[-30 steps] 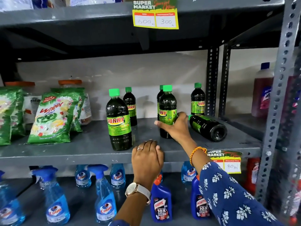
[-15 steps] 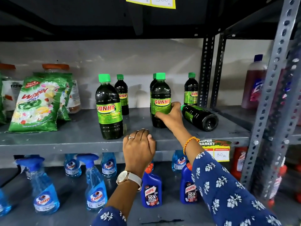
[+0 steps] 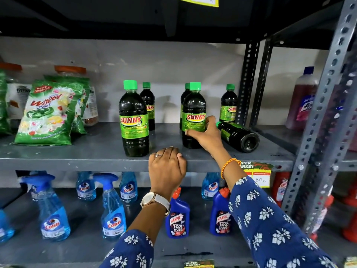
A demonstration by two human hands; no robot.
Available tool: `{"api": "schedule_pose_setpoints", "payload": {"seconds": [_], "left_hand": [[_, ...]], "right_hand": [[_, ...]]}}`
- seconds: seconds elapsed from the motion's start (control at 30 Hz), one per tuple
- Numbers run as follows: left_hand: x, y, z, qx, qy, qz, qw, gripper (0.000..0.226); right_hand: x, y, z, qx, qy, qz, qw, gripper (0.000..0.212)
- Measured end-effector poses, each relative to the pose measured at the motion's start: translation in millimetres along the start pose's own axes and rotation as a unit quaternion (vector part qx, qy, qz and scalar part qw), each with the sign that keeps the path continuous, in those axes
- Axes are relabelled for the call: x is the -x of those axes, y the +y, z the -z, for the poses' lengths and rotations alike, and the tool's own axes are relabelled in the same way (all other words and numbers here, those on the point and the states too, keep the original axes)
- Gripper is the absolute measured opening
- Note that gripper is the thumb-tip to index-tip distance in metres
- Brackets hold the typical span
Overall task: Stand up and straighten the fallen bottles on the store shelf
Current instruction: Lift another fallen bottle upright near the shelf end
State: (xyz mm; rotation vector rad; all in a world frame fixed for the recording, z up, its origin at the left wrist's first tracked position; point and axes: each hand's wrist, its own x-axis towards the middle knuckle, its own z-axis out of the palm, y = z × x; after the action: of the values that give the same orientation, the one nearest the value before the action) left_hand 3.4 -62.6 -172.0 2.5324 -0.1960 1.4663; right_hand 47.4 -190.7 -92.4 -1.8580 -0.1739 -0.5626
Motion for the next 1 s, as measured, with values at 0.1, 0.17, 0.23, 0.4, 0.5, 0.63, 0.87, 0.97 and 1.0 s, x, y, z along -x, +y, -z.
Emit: {"api": "schedule_pose_setpoints", "payload": {"seconds": [0.1, 0.17, 0.23, 0.4, 0.5, 0.63, 0.87, 0.97, 1.0], "left_hand": [[1, 2, 3, -0.002, -0.006, 0.001, 1.000, 0.034], [0, 3, 4, -0.004, -0.012, 0.003, 1.000, 0.034], [0, 4, 6, -0.008, -0.015, 0.005, 1.000, 0.034], [1, 5, 10, -0.017, -0.033, 0.006, 0.999, 0.034], [0, 6, 10, -0.020, -0.040, 0.009, 0.999, 0.033], [0, 6, 10, -0.014, -0.037, 0.010, 0.999, 0.035], [1, 5, 8, -0.006, -0.039, 0.014, 0.999, 0.037], [2, 5, 8, -0.003, -0.041, 0.015, 0.999, 0.037], [2, 5, 7, -0.003, -0.041, 0.015, 0.999, 0.036]], "right_hand": [[11, -1, 8, 0.009, -0.012, 0.012, 1.000, 0.055], [20, -1, 12, -0.001, -0.009, 0.024, 1.000, 0.057], [27, 0, 14, -0.007, -0.004, 0.034, 0.999, 0.056], [37, 2, 16, -0.031, 0.003, 0.044, 0.999, 0.057], [41, 1, 18, -0.039, 0.003, 0.049, 0.998, 0.058], [45, -2, 19, -0.044, -0.002, 0.050, 0.998, 0.058], [50, -6, 21, -0.045, -0.016, 0.049, 0.998, 0.058], [51, -9, 23, -0.034, -0.026, 0.050, 0.998, 0.056], [51, -9, 24, -0.032, -0.029, 0.053, 0.998, 0.056]]}}
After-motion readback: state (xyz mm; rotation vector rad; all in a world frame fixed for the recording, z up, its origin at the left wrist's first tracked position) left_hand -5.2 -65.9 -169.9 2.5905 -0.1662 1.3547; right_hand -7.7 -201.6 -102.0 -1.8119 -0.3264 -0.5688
